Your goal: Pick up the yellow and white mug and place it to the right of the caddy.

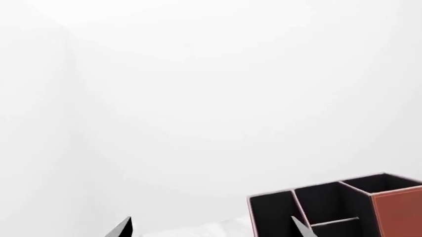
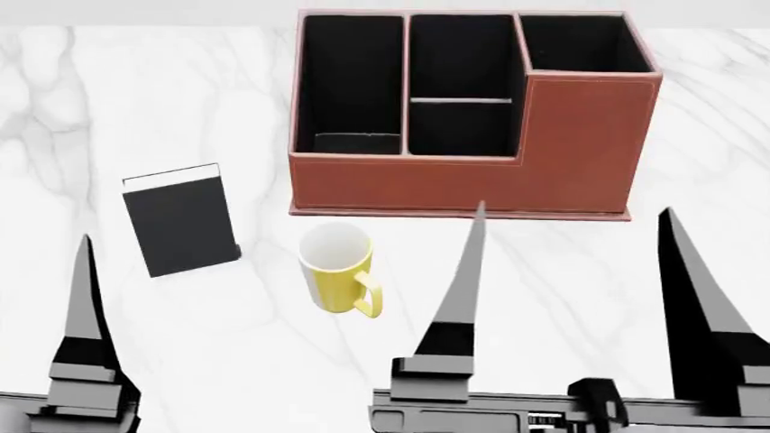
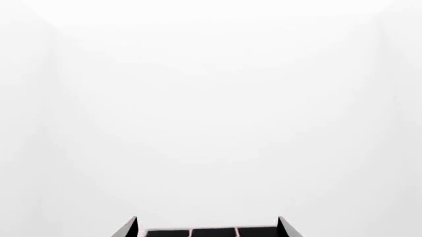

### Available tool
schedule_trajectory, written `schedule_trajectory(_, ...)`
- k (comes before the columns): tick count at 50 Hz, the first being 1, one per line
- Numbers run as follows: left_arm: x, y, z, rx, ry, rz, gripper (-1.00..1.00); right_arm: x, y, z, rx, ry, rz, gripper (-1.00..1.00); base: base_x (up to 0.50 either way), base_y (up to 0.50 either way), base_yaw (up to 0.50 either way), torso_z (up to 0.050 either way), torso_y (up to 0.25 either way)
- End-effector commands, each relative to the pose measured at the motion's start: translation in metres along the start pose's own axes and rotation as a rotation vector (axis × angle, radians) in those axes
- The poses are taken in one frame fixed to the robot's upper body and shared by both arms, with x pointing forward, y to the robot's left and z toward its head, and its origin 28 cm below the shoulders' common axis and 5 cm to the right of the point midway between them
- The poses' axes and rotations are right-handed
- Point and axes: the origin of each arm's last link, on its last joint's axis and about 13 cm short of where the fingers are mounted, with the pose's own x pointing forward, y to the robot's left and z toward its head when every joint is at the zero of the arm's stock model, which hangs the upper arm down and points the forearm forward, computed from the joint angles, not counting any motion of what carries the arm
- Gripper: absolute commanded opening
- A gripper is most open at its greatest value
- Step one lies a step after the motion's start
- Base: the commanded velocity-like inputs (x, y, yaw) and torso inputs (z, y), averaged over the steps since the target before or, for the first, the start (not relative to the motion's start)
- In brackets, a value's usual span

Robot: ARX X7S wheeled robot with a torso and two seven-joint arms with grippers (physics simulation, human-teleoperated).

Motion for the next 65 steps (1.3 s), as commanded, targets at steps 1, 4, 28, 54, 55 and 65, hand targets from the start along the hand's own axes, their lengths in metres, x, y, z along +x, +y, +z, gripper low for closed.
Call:
schedule_trajectory(1,0.0,0.005,0.0,0.026,0.026,0.037,1.0,-0.003,0.001,0.003,0.007,-0.014,0.022,1.0,0.0,0.0,0.0,0.0,0.0)
schedule_trajectory(4,0.0,0.013,0.001,0.032,0.031,0.091,1.0,-0.003,0.001,0.004,0.007,-0.017,0.025,1.0,0.0,0.0,0.0,0.0,0.0)
schedule_trajectory(28,-0.042,0.085,-0.001,0.17,-0.149,0.963,1.0,-0.006,0.002,0.008,0.008,-0.034,0.039,1.0,0.0,0.0,0.0,0.0,0.0)
schedule_trajectory(54,-0.118,0.127,0.028,0.326,-0.309,1.652,1.0,-0.008,0.001,0.009,0.0,-0.041,0.028,1.0,0.0,0.0,0.0,0.0,0.0)
schedule_trajectory(55,-0.123,0.126,0.029,0.327,-0.298,1.702,1.0,-0.008,0.001,0.009,0.0,-0.043,0.028,1.0,0.0,0.0,0.0,0.0,0.0)
schedule_trajectory(65,-0.145,0.127,0.03,0.423,-0.307,1.983,1.0,-0.008,0.0,0.009,0.005,-0.066,0.012,1.0,0.0,0.0,0.0,0.0,0.0)
